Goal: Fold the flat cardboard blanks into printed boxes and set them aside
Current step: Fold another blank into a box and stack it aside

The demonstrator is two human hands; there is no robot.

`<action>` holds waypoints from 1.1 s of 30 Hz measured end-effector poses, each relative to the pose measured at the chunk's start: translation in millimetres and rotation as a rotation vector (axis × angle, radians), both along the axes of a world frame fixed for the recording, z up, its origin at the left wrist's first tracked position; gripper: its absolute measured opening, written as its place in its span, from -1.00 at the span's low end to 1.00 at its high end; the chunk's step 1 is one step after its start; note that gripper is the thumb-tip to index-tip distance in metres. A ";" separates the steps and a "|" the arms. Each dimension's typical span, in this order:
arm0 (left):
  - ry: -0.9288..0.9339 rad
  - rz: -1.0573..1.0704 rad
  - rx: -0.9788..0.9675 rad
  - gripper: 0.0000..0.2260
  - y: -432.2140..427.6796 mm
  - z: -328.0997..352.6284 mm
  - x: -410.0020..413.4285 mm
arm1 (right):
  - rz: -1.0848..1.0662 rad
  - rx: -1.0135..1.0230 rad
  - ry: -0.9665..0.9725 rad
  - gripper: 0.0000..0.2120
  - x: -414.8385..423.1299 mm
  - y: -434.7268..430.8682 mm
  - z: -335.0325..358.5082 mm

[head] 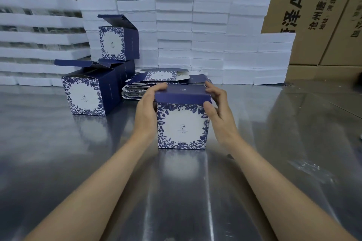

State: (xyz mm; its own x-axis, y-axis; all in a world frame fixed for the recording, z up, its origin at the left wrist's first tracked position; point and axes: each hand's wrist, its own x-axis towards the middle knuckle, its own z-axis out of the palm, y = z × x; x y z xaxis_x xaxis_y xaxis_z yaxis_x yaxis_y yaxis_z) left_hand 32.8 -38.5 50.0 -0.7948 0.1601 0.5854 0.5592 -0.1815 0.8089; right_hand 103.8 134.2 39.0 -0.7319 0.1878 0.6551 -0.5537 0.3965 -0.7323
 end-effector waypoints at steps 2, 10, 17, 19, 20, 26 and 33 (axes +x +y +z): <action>0.101 -0.029 -0.085 -0.69 -1.1 -2.1 2.5 | 0.001 0.028 0.006 -0.69 0.9 2.3 -1.0; 0.341 0.107 -0.251 -0.85 -0.6 0.4 12.8 | -0.151 0.124 0.047 -0.73 0.7 0.5 4.8; 0.087 0.055 -0.155 -0.85 3.9 14.8 17.6 | -0.085 -0.108 0.045 -0.93 0.9 -11.3 16.2; 0.039 0.017 -0.080 -0.89 4.4 18.3 17.5 | -0.069 -0.174 0.047 -0.88 2.1 -13.7 22.3; 0.027 0.014 -0.054 -0.91 4.5 20.1 17.5 | -0.068 -0.189 0.049 -0.89 2.7 -14.9 25.7; -0.021 0.009 0.006 -0.86 5.1 21.1 14.2 | -0.034 -0.351 0.042 -0.90 2.3 -22.8 31.7; 0.013 -0.006 0.000 -0.79 4.5 23.0 21.1 | -0.046 -0.337 0.048 -0.91 4.7 -26.8 35.5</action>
